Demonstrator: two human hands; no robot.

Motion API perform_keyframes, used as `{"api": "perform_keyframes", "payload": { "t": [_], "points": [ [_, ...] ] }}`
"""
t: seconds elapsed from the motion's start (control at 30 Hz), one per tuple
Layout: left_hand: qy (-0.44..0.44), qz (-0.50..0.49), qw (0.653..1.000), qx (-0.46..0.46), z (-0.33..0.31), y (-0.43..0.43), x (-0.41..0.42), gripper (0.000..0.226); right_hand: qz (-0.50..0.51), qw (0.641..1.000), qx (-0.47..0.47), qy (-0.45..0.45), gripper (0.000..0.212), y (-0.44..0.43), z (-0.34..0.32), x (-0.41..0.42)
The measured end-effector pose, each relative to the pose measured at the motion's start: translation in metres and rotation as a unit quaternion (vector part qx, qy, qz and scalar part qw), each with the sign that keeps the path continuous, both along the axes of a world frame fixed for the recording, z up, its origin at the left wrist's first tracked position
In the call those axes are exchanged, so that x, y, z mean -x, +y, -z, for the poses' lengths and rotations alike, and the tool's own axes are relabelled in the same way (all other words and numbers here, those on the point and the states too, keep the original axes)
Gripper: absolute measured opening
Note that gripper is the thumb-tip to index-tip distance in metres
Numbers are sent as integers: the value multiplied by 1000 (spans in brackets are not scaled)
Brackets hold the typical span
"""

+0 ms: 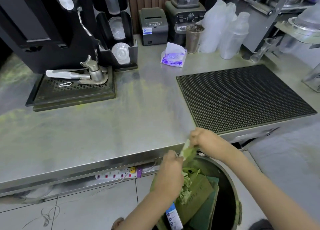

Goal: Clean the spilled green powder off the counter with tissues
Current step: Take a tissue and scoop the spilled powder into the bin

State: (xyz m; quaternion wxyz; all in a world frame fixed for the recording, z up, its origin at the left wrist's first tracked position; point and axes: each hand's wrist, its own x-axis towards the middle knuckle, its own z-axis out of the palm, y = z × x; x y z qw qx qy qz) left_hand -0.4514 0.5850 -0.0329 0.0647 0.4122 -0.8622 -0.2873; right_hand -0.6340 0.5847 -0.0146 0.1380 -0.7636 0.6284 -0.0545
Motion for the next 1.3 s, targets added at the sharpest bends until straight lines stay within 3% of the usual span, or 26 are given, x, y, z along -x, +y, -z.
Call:
{"api": "perform_keyframes", "payload": {
  "t": [0.17, 0.43, 0.63, 1.0, 1.17, 1.3],
  "points": [
    [-17, 48, 999, 13, 5, 6, 11, 59, 70, 997, 13, -17, 41, 32, 5, 9],
    [69, -43, 993, 87, -6, -45, -15, 43, 103, 987, 78, -93, 31, -44, -3, -22],
    [24, -90, 988, 120, -2, -86, -15, 31, 86, 992, 40, -84, 26, -87, 7, -36],
    [-7, 152, 978, 144, 9, -26, -3, 35, 120, 992, 44, -4, 50, 46, 25, 3],
    [66, 73, 989, 107, -12, -59, -6, 36, 157, 978, 128, -38, 39, 7, 8, -10],
    [66, -35, 995, 65, -11, -93, -4, 25, 167, 980, 98, -52, 34, -35, 7, -26]
  ]
}}
